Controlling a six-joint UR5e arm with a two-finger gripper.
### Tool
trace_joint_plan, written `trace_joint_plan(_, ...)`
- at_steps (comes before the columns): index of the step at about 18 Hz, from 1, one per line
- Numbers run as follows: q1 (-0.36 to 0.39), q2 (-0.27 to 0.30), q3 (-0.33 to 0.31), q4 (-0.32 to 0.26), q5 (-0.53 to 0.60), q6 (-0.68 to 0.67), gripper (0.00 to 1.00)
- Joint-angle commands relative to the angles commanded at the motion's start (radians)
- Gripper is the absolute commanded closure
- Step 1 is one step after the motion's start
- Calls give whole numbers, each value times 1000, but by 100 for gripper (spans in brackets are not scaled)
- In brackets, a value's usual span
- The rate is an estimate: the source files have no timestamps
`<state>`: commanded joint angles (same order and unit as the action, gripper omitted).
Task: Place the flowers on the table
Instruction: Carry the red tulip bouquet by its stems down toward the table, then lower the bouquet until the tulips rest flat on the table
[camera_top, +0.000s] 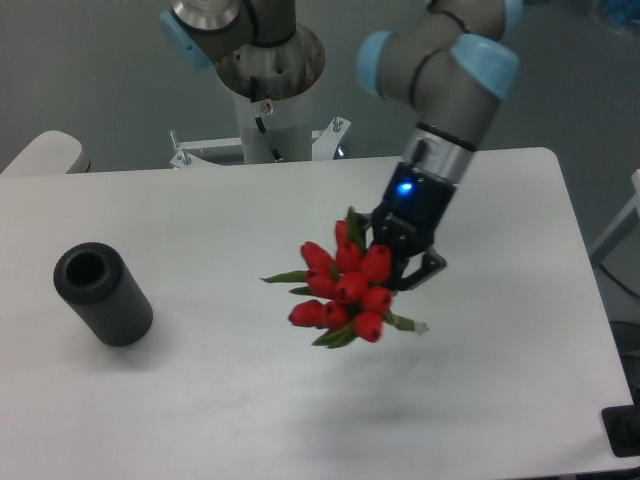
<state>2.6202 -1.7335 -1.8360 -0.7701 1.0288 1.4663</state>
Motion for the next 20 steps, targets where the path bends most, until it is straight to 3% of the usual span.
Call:
trace_joint_plan(5, -66, 52, -83, -3, 207, 103, 68)
trace_joint_plan(12, -169, 71, -166, -5, 502, 109, 68)
trace_joint_plan(18, -172, 54, -244, -3, 511, 97, 68)
trace_joint_plan(20, -175, 43, -243, -5, 513, 98, 68)
